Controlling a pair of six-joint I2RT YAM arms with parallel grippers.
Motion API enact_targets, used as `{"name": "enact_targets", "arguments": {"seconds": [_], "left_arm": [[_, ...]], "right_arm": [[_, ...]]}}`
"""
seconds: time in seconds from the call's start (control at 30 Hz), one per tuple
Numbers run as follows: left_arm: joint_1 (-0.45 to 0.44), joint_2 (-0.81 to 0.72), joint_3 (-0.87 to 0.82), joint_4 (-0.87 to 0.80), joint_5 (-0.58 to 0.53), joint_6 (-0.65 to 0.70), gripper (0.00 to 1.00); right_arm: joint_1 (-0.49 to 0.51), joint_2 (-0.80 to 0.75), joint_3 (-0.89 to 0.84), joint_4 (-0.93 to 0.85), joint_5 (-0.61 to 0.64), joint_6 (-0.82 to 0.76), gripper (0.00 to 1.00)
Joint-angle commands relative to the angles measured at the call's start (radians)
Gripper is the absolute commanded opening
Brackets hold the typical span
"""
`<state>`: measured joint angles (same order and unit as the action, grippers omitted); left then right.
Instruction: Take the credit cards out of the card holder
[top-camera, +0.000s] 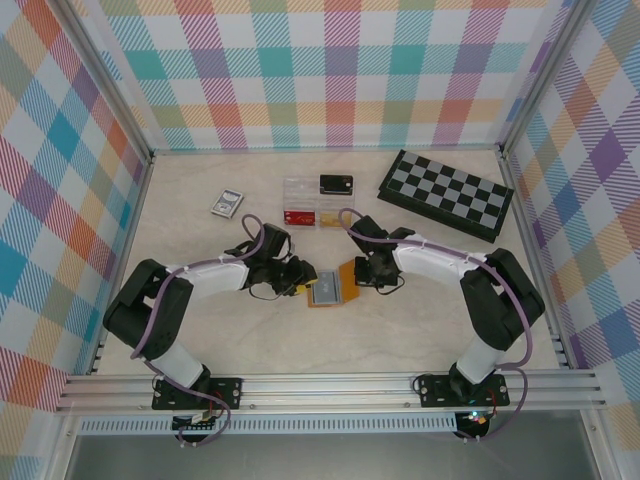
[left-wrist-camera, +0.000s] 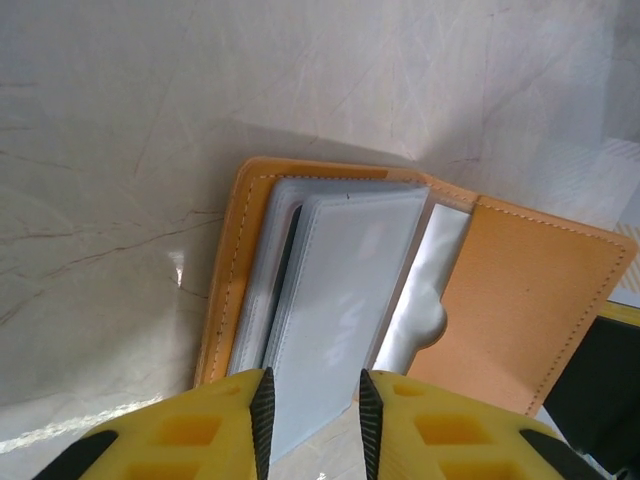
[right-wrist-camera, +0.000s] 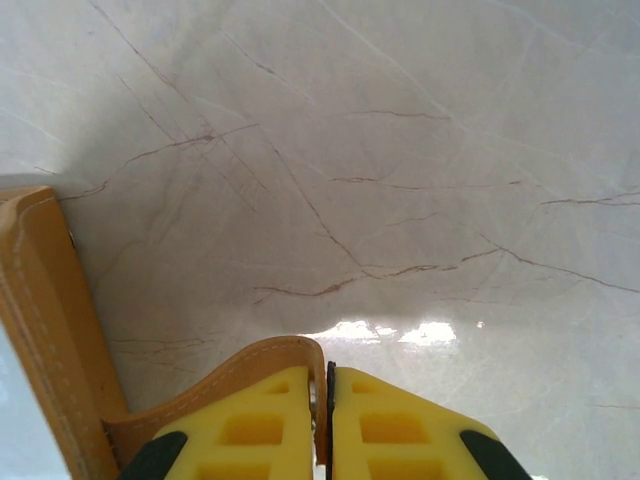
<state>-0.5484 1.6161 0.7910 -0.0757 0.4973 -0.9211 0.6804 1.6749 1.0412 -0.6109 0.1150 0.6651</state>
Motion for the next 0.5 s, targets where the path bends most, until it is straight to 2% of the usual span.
{"name": "enact_targets", "arguments": {"seconds": [0.0,0.47], "left_arm": [[-0.01,0.018,0.04,-0.032,0.024,0.038,0.3],[-0.01,0.073,0.07,-0.059,0.043,0.066,0.31]], "right_arm": [[-0.002,0.022,-0.009,0.01,-0.021,-0.017,0.09],[-0.002,0.036,-0.009,0.014,-0.037,-0.021,0.09]]}}
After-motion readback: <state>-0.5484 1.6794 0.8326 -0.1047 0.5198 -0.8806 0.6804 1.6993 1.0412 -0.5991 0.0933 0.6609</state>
